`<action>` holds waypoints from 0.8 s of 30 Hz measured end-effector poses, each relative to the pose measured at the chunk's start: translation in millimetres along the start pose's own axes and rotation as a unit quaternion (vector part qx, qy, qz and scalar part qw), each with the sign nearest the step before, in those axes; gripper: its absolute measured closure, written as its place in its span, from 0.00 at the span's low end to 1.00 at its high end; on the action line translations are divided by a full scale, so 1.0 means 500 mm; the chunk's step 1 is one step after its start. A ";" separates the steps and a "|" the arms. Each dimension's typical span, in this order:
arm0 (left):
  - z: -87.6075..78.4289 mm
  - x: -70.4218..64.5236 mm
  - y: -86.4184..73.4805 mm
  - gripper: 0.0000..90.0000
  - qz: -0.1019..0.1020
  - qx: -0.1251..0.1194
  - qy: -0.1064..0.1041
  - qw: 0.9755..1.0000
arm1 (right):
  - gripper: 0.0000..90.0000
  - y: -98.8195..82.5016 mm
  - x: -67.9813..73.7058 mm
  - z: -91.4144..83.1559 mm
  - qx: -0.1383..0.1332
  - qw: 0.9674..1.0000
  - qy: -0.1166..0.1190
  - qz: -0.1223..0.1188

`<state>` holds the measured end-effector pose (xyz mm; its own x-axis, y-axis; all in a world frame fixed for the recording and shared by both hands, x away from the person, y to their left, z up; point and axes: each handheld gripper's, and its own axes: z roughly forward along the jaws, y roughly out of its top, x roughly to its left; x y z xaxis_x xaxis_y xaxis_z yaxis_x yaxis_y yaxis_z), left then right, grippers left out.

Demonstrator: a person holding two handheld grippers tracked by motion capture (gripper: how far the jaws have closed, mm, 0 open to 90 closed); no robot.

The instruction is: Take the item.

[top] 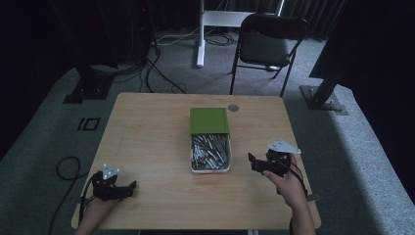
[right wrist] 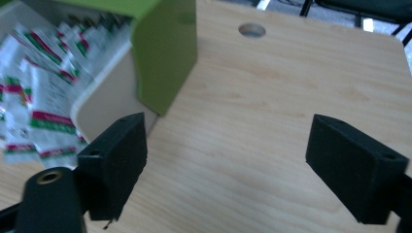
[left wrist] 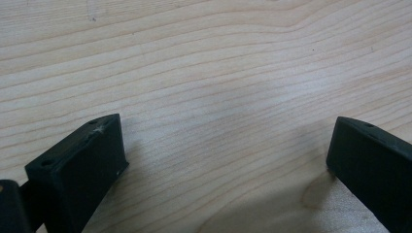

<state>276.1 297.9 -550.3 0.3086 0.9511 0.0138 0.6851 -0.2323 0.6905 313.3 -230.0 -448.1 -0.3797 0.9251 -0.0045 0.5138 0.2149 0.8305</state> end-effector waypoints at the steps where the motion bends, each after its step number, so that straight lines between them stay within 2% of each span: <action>1: 0.000 0.000 0.000 0.01 0.000 0.000 0.000 1.000 | 0.18 0.006 0.005 -0.001 -0.003 1.000 0.003 -0.002; 6: 0.000 0.000 0.000 0.01 0.000 0.000 0.000 1.000 | 0.18 0.024 0.022 -0.003 -0.009 1.000 0.014 -0.012; 7: 0.000 0.000 0.000 0.01 0.000 0.000 0.000 1.000 | 0.18 0.032 0.032 -0.002 -0.013 1.000 0.024 -0.013; 12: 0.000 0.000 0.000 0.01 0.000 0.000 0.000 1.000 | 0.18 0.045 0.059 0.003 -0.014 0.999 0.044 -0.028; 16: 0.000 0.000 0.000 0.01 -0.001 0.000 0.000 1.000 | 0.19 0.051 0.079 0.012 -0.011 0.998 0.052 -0.039; 22: 0.000 0.000 0.000 0.01 -0.001 0.000 0.000 1.000 | 0.20 0.059 0.119 0.024 -0.016 0.995 0.085 -0.059; 24: 0.000 0.000 0.000 0.01 -0.001 0.000 0.000 1.000 | 0.23 0.059 0.127 0.027 -0.018 0.994 0.092 -0.061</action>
<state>276.1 297.8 -550.4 0.3074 0.9515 0.0131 0.6849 -0.2308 0.6911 314.6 -161.0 -431.4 -0.5730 0.8195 -0.0084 0.4283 0.3082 0.8495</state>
